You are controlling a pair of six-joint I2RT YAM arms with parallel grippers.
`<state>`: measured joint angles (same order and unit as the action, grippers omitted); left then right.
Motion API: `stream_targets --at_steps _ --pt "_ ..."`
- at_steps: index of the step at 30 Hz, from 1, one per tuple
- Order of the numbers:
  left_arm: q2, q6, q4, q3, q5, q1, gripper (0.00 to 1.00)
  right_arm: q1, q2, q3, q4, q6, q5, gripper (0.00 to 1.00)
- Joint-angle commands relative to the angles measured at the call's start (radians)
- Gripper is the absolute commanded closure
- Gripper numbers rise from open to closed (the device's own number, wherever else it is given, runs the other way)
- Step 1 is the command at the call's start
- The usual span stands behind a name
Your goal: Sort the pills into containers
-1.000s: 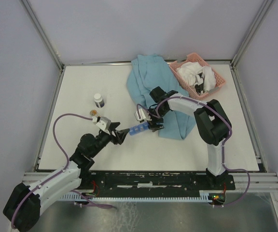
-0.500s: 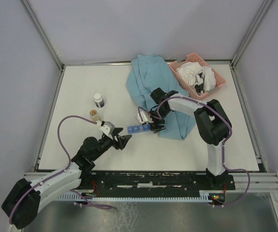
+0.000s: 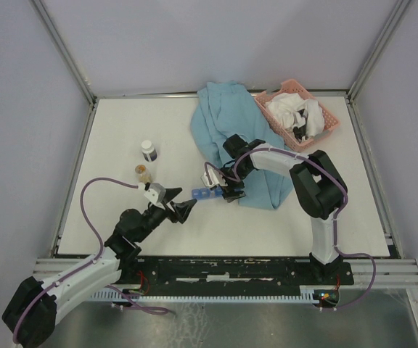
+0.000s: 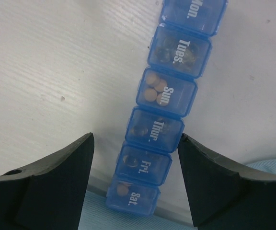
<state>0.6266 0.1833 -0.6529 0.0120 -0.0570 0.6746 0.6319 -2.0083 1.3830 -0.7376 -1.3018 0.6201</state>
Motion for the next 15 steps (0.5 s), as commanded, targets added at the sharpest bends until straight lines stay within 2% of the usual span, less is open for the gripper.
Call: stream_targets --at_steps 1,4,7,10,15 --pt "0.031 0.079 0.017 -0.03 0.095 0.002 0.26 0.008 0.064 0.027 0.059 0.101 0.078 0.2" --pt "0.07 0.185 0.092 -0.002 0.209 0.001 0.3 0.013 0.066 0.019 0.093 0.157 0.096 0.19" --pt "0.131 0.202 0.099 0.023 0.177 0.0 0.3 0.013 0.064 0.011 0.092 0.133 0.055 0.19" --pt "0.182 0.125 0.089 0.053 0.091 0.0 0.27 0.013 0.048 0.005 0.08 0.101 0.01 0.19" --pt "0.199 0.022 0.047 0.072 0.052 0.0 0.25 0.009 0.024 0.022 0.026 0.075 0.019 0.22"
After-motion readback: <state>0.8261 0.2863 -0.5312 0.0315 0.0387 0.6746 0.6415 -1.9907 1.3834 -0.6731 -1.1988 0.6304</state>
